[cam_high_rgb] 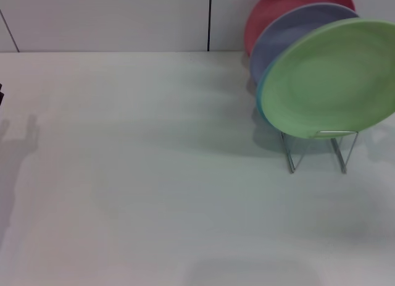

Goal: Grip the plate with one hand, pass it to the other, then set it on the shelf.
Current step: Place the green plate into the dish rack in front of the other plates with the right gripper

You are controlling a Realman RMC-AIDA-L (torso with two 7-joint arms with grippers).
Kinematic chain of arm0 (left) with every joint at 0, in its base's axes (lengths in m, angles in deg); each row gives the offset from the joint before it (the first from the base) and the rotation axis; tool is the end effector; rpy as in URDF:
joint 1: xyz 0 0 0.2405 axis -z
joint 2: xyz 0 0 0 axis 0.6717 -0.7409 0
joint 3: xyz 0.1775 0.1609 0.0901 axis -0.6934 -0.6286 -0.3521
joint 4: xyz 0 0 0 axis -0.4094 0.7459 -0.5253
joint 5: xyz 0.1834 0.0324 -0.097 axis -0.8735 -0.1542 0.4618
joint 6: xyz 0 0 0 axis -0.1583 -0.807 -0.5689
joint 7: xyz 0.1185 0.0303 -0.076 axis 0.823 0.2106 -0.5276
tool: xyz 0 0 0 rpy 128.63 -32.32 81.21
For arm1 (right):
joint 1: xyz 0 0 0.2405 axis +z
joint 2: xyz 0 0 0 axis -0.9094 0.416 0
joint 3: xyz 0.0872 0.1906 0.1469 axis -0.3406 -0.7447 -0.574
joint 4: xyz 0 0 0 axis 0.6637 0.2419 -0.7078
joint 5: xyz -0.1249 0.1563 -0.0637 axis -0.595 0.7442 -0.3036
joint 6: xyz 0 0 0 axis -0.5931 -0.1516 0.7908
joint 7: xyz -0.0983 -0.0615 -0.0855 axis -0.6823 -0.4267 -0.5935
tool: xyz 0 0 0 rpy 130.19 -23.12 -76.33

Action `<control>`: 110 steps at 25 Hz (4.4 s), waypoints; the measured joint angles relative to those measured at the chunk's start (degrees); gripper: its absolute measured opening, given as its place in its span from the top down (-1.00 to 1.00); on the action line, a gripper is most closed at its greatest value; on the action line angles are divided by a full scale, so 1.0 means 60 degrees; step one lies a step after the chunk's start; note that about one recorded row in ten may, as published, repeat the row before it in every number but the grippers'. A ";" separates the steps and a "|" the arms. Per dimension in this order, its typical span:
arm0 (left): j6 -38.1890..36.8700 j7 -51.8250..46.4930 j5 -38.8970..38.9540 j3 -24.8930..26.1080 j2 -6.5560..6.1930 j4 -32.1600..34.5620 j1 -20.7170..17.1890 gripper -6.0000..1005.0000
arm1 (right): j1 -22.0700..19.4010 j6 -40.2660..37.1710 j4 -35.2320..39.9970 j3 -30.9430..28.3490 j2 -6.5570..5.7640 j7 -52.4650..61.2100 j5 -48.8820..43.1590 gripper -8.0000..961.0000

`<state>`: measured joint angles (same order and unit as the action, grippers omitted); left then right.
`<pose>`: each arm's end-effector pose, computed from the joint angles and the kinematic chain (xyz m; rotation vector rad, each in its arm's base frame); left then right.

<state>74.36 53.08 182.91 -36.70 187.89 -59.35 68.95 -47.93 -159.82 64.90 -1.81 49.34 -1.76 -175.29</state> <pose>-0.3594 0.3264 0.0131 -1.3380 -0.9735 -1.0117 0.3309 0.2974 0.0718 -1.8634 0.0973 0.8463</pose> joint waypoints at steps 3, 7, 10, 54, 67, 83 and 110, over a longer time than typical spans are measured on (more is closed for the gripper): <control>0.0004 -0.0007 0.0000 0.0000 -0.0010 0.0002 -0.0008 -0.23 | 0.0000 -0.0005 0.0044 -0.0002 0.0047 -0.0059 0.0000 0.92; 0.0006 -0.0018 0.0000 0.0000 -0.0020 0.0002 -0.0011 -0.23 | 0.0000 -0.0008 0.0116 -0.0114 0.0154 -0.0250 0.0001 0.92; 0.0020 -0.0033 0.0001 0.0000 -0.0035 0.0003 -0.0020 -0.23 | 0.0001 -0.0021 0.0188 -0.0206 0.0259 -0.0351 0.0001 0.92; 0.0214 -0.0312 -0.0001 -0.0204 -0.0049 0.0126 -0.0167 -0.23 | 0.0015 -0.0808 0.1207 -0.0305 0.0585 -0.0410 0.0000 0.89; 0.0263 -0.0415 0.0000 -0.0204 -0.0049 0.0179 -0.0184 -0.23 | 0.0079 -0.0914 0.1444 -0.0364 0.0644 -0.0422 0.0000 0.52; 0.0517 -0.0532 0.0000 -0.0204 -0.0049 0.0185 -0.0336 -0.23 | 0.0582 -0.0829 0.1440 0.0192 0.0610 -0.0378 0.0001 0.47; 0.0740 -0.0594 0.0000 -0.0204 -0.0034 0.0190 -0.0366 -0.23 | 0.1191 -0.0617 0.1704 0.0688 0.0638 -0.0255 0.0001 0.18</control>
<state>78.80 49.52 182.91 -37.92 187.68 -58.21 66.75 -40.78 -163.53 75.13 2.32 53.17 -3.29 -175.28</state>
